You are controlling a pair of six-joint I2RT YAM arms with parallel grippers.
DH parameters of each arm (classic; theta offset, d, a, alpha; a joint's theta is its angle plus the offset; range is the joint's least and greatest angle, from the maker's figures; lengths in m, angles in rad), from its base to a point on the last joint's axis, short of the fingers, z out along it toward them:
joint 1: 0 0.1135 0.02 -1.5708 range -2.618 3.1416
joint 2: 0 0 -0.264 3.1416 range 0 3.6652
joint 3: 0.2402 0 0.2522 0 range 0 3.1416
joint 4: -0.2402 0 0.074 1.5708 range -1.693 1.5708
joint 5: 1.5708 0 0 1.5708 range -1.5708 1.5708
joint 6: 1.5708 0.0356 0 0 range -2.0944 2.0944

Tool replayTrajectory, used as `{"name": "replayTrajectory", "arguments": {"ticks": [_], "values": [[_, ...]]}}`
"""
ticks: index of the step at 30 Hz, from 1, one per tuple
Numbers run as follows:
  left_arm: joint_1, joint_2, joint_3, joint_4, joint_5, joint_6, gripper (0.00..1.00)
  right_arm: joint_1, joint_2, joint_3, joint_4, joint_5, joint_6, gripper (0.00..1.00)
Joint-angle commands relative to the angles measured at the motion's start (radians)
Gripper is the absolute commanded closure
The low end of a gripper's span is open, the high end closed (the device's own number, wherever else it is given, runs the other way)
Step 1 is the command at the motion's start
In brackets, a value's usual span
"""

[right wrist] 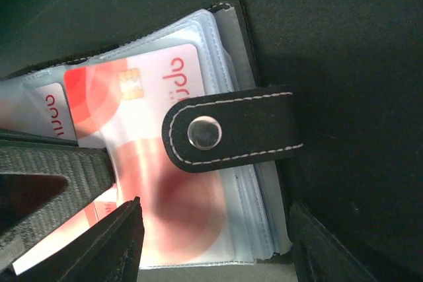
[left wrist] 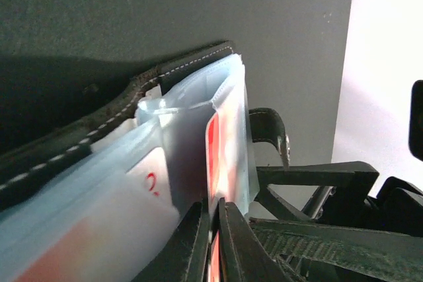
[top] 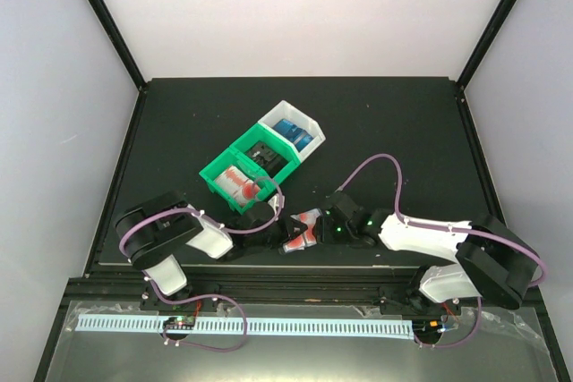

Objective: Put the credit cards into the card holder
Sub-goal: Insert the credit card into the card holder.

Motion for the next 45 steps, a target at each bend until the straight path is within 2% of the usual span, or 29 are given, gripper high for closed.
{"name": "replayTrajectory", "arguments": {"ticks": [1, 5, 10, 15, 22, 24, 26, 33, 41, 45], "values": [[-0.019, -0.002, 0.022, -0.033, -0.008, -0.013, 0.91, 0.008, -0.002, -0.017, 0.035, -0.053, 0.027, 0.38], [-0.02, -0.042, 0.024, -0.141, -0.002, 0.005, 0.82, 0.008, -0.015, -0.006, 0.006, -0.021, 0.023, 0.38], [-0.026, -0.134, 0.024, -0.292, -0.032, 0.024, 0.58, 0.008, -0.029, -0.001, -0.017, 0.007, 0.018, 0.38], [-0.033, -0.189, 0.072, -0.435, -0.064, 0.054, 0.54, 0.008, -0.02, -0.003, -0.018, 0.009, 0.015, 0.38], [-0.035, -0.169, 0.097, -0.452, -0.044, 0.077, 0.63, 0.008, -0.023, -0.003, -0.015, 0.009, 0.015, 0.38], [-0.037, -0.149, 0.107, -0.442, -0.025, 0.088, 0.73, 0.007, -0.021, -0.002, -0.012, 0.004, 0.014, 0.38], [-0.038, -0.128, 0.108, -0.405, -0.007, 0.097, 0.78, 0.008, -0.018, -0.003, -0.007, -0.001, 0.012, 0.38], [-0.038, -0.068, 0.134, -0.344, 0.036, 0.12, 0.84, 0.008, -0.028, -0.003, -0.002, -0.001, 0.006, 0.38], [-0.038, -0.096, 0.143, -0.482, -0.026, 0.157, 0.97, 0.008, -0.111, 0.046, -0.127, 0.116, -0.016, 0.38], [-0.038, -0.071, 0.15, -0.511, -0.028, 0.157, 0.99, 0.008, -0.13, 0.068, -0.16, 0.128, -0.04, 0.39]]}}
